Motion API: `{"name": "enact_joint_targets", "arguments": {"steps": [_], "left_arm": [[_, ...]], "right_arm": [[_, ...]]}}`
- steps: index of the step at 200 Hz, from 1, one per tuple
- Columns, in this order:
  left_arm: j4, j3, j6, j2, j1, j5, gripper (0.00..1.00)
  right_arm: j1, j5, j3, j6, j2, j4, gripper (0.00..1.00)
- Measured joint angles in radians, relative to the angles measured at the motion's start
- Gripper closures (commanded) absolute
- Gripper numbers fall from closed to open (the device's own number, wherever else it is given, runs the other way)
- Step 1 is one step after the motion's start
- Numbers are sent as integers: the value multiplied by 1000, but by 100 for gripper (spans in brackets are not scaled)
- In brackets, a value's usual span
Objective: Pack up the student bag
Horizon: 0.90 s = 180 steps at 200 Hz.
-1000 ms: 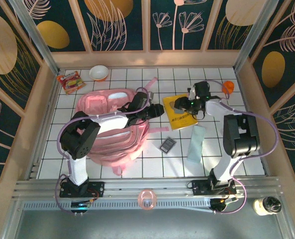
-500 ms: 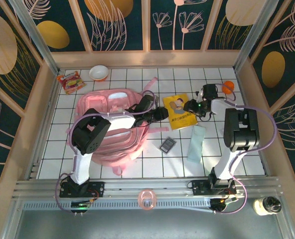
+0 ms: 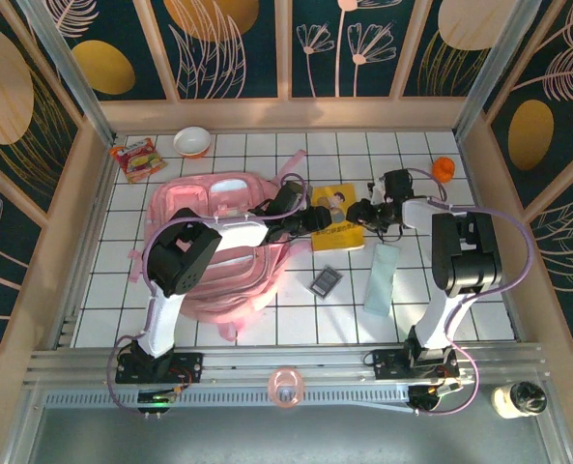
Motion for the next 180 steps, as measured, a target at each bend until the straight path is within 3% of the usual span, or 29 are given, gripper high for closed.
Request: {"name": "enact_joint_targets", "arguments": {"steps": [18, 61, 95, 136, 180], "left_arm": [[-13, 0, 14, 0, 0, -5, 52], [-15, -58, 27, -28, 38, -18, 53], [-14, -82, 27, -34, 65, -13, 53], [-13, -82, 27, -34, 66, 11, 55], [-12, -85, 27, -31, 66, 28, 55]], "right_arm": [[6, 11, 0, 5, -18, -20, 51], [8, 85, 46, 5, -87, -140, 48], [21, 139, 26, 44, -142, -113, 48], [106, 208, -12, 64, -167, -105, 48], [110, 251, -19, 68, -166, -100, 47]]}}
